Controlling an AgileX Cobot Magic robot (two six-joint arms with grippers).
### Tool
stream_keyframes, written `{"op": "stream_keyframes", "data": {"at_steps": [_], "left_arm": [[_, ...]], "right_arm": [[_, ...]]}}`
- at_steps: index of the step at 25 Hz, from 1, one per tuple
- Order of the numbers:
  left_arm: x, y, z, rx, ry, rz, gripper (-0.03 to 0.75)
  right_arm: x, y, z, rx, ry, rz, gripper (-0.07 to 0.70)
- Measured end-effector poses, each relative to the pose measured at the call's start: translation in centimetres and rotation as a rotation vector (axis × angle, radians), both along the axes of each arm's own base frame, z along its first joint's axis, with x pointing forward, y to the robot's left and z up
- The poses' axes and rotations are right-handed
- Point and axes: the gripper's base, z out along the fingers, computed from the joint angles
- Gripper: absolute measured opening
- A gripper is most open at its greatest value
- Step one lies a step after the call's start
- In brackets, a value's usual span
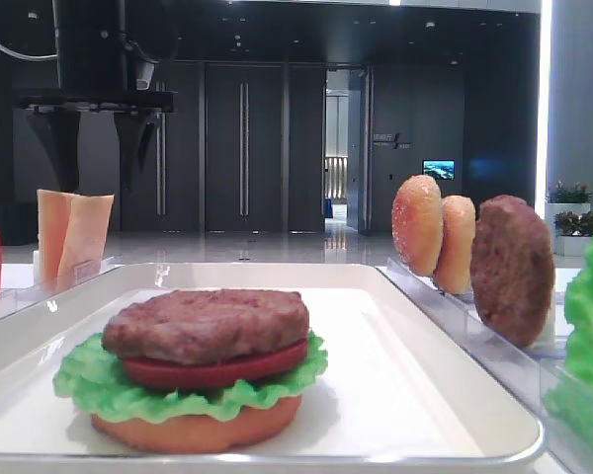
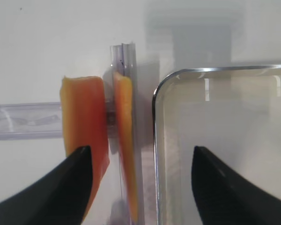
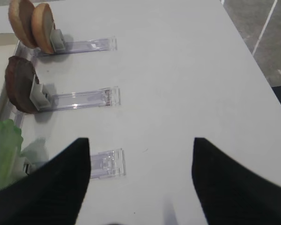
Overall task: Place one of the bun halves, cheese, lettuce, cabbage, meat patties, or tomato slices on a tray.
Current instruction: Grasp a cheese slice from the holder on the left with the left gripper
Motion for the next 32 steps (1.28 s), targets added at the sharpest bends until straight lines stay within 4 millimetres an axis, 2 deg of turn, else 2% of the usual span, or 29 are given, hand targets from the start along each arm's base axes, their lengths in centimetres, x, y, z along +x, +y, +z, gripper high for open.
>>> {"op": "stream_keyframes", "data": {"at_steps": [10, 18, 23, 29, 32], "left_arm": [[0.4, -0.1, -1.6, 0.015, 0.029, -0.001, 0.506], [0.7, 0.1, -2.1, 0.048, 0.026, -0.005, 0.501], [0.9, 0.1, -2.9, 0.062, 0.039, -0.007, 0.432], [1.0, 0.1, -3.1, 0.066, 0.040, -0.011, 0.403], [1.0, 0.2, -3.1, 0.079, 0.038, -0.027, 0.338]], "right_arm": [[0.0, 0.0, 0.0, -0.001, 0.000, -0.001, 0.446], [0.0, 0.0, 0.0, -0.001, 0.000, -0.001, 0.446], [0.0, 0.0, 0.0, -0.001, 0.000, -0.001, 0.446], [0.0, 0.0, 0.0, -0.001, 0.000, -0.001, 0.446], [0.0, 0.0, 0.0, -0.006, 0.000, 0.002, 0.446]]}}
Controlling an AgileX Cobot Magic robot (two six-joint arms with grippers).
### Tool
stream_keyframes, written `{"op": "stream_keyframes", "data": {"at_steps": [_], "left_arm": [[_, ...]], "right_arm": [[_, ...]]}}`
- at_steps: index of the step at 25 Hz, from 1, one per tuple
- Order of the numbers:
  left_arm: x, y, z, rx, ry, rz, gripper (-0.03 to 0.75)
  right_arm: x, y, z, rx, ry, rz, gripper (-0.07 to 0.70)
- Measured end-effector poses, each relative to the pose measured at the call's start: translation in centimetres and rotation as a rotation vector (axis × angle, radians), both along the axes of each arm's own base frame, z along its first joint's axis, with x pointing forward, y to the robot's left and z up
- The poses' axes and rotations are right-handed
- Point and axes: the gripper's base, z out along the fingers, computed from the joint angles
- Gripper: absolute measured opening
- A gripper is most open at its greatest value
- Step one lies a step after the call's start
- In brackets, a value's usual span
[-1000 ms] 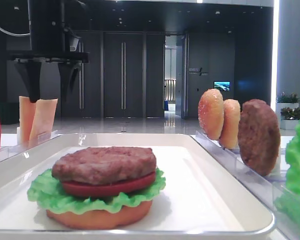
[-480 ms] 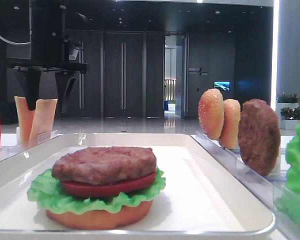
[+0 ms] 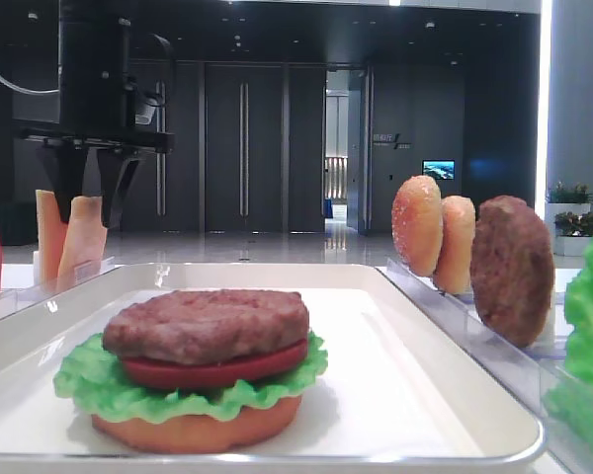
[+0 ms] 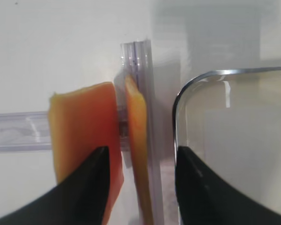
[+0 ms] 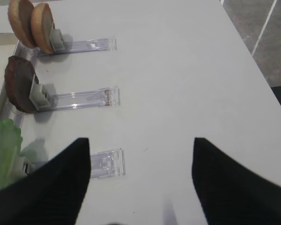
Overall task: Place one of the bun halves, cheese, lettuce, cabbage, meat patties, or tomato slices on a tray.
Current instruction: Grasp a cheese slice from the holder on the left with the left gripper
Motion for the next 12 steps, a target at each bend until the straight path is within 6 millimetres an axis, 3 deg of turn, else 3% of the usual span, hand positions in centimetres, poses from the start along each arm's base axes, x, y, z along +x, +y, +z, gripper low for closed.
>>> {"op": "stream_keyframes", "data": {"at_steps": [8, 12], "left_arm": [[0.08, 0.21, 0.04, 0.029, -0.006, -0.024, 0.050], [0.08, 0.22, 0.05, 0.031, -0.005, -0.029, 0.036]], "right_arm": [[0.00, 0.00, 0.00, 0.005, 0.000, -0.003, 0.446], [0.00, 0.00, 0.00, 0.004, 0.000, -0.003, 0.446]]}}
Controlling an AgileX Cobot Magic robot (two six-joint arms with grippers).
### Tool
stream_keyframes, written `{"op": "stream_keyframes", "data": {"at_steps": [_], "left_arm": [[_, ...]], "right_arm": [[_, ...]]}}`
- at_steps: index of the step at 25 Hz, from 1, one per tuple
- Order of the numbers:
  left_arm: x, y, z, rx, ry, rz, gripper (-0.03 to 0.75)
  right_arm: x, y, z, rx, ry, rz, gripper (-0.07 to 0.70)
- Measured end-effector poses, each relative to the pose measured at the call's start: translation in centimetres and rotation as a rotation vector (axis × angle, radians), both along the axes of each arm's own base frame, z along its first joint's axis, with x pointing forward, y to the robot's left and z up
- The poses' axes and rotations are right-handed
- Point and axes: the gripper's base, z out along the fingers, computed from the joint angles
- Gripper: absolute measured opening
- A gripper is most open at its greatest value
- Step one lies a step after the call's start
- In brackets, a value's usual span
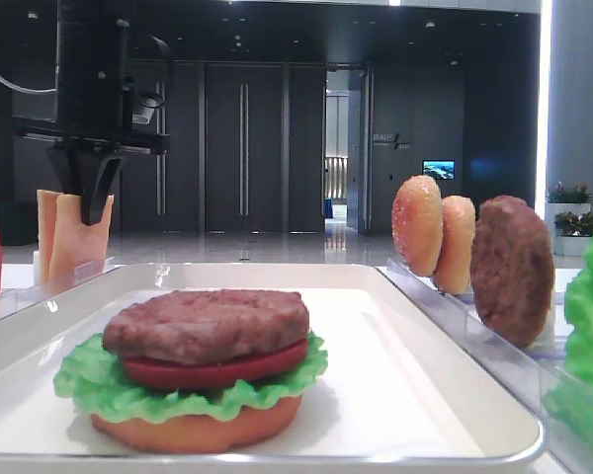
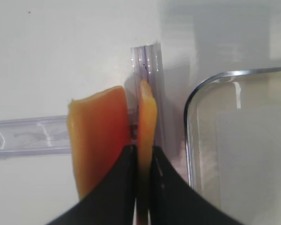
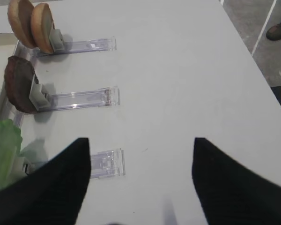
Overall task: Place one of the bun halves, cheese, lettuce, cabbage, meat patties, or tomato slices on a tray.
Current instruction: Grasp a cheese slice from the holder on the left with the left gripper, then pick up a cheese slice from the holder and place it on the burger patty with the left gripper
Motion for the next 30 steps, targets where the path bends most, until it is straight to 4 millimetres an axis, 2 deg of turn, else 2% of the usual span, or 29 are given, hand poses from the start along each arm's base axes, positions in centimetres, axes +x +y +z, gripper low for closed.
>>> {"op": "stream_keyframes", "data": {"at_steps": [7, 22, 30], "left_arm": [[-0.1, 0.0, 0.6, -0.003, -0.012, -0.002, 0.034], [-1.8, 1.6, 6.7, -0.111, -0.103, 0.009, 0.034], [-4.5, 1.3, 10.1, -0.241, -0.122, 0.010, 0.034]], "right_arm": [[0.0, 0.0, 0.0, 0.000, 0.000, 0.000, 0.446], [0.0, 0.0, 0.0, -0.005, 0.000, 0.003, 0.446], [0.0, 0.0, 0.0, -0.005, 0.000, 0.002, 0.446]]}}
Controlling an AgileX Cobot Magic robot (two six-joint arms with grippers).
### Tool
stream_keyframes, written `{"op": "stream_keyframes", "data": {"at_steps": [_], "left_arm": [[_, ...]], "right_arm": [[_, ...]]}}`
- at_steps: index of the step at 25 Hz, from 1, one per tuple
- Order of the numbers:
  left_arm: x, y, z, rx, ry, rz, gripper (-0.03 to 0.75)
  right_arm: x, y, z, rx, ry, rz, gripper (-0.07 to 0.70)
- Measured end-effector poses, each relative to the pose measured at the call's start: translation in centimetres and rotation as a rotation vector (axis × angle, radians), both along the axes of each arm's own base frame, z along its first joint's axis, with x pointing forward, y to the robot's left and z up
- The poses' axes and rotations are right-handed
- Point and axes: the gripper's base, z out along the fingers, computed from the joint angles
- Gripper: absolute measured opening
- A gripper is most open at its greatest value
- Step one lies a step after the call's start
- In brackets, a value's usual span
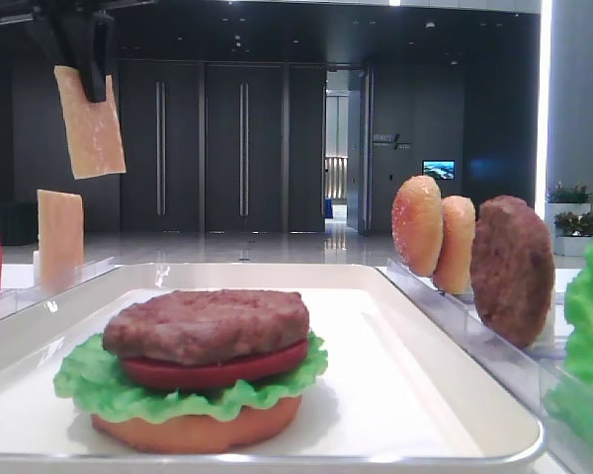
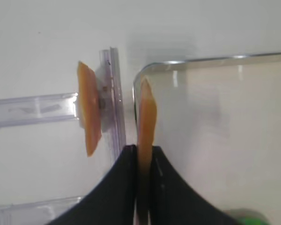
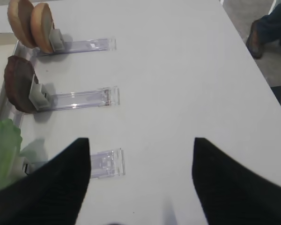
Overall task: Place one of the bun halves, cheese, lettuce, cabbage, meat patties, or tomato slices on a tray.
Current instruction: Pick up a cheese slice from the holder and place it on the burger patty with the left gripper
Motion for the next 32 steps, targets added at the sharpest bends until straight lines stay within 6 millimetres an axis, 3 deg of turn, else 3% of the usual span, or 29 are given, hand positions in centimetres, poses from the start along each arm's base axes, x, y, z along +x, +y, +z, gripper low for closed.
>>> {"op": "stream_keyframes", "data": {"at_steps": [17, 25, 32], "left_arm": [[-9.3, -0.5, -0.9, -0.291, 0.148, -0.114, 0.034], [-13.9, -3.2, -3.5, -0.461, 0.139, -0.230, 0.034], [-16.4, -6.0, -7.0, -0.567, 0.129, -0.279, 0.034]], "right_arm": [[0.0, 0.0, 0.0, 0.005, 0.000, -0.003, 0.446], [0.0, 0.0, 0.0, 0.000, 0.000, 0.000, 0.446], [0.0, 0.0, 0.0, 0.000, 0.000, 0.000, 0.446]]}}
